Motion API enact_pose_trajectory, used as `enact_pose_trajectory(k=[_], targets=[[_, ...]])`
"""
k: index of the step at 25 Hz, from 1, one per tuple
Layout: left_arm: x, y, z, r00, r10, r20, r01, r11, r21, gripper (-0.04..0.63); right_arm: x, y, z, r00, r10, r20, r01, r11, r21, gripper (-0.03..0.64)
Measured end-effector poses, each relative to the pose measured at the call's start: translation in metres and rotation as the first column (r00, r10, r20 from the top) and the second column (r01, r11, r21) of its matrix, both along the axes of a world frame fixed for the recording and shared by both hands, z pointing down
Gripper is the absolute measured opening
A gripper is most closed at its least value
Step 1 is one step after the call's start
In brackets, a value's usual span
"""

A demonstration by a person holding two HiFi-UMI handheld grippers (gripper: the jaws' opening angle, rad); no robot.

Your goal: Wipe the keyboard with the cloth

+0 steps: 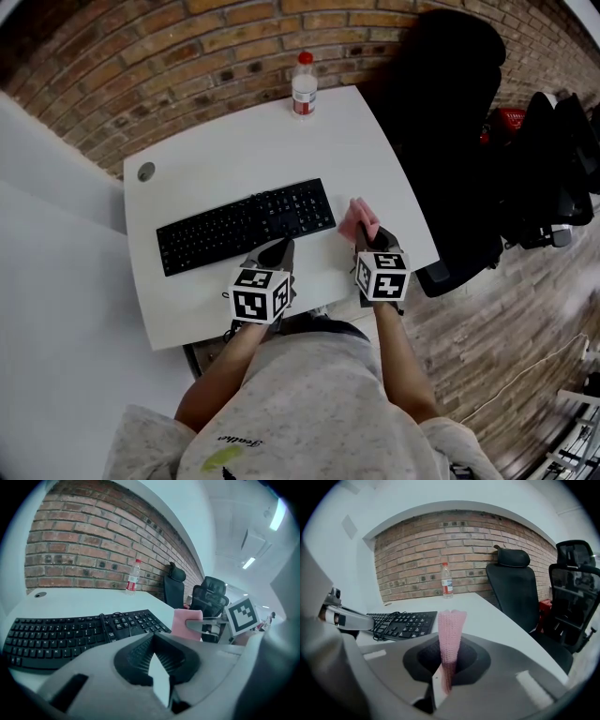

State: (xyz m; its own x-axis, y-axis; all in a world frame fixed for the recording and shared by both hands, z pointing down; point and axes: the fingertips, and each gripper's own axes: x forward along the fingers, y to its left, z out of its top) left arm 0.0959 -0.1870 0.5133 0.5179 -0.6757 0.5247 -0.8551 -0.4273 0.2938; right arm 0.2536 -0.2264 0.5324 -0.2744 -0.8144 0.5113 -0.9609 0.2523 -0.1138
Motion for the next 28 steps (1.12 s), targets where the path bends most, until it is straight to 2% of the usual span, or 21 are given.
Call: enact_pose_trajectory(k=[14,28], targets=[[-0.017,-0.014,-0.002,0.998,-0.063,-0.001,0.063,0.998,0.003,-0.003,-0.035,-0.022,-0.001,0.995,-0.090,0.050,0.091,0.996,-0.009,0.026],[-0.023,-0.033,0.000,0.992,-0.122,-0.001,0.122,0.992,0.000,-0.003,-0.043,-0.054,-0.002,0.988,-0.145,0.050,0.146,0.989,-0.001,0.026]])
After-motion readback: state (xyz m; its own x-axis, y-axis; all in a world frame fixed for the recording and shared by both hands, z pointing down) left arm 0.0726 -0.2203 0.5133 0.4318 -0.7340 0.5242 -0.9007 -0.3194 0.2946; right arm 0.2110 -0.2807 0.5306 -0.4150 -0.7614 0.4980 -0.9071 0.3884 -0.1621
